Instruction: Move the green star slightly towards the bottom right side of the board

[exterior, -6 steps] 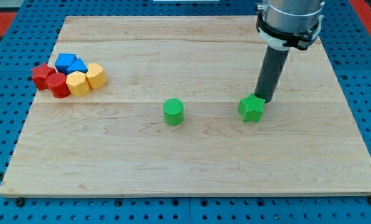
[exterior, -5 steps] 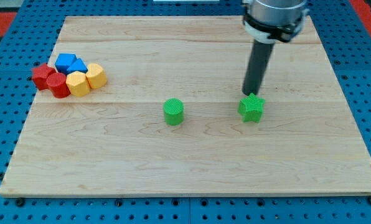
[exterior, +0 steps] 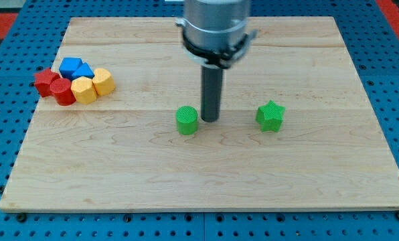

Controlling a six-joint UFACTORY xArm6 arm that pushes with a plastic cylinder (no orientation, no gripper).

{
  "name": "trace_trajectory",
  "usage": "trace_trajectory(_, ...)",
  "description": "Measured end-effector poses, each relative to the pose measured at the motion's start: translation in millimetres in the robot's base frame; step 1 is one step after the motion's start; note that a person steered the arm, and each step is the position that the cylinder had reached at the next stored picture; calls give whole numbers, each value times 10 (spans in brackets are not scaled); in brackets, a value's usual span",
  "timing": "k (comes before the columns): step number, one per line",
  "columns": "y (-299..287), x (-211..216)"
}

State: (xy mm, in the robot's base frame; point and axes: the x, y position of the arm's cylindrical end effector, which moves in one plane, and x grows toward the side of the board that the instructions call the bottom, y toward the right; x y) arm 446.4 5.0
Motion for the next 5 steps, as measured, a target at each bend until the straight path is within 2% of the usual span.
trace_trajectory(1,432,-138)
trace_trajectory(2,1166,245)
trace_trajectory(3,1342,744)
trace_trajectory(5,920,141)
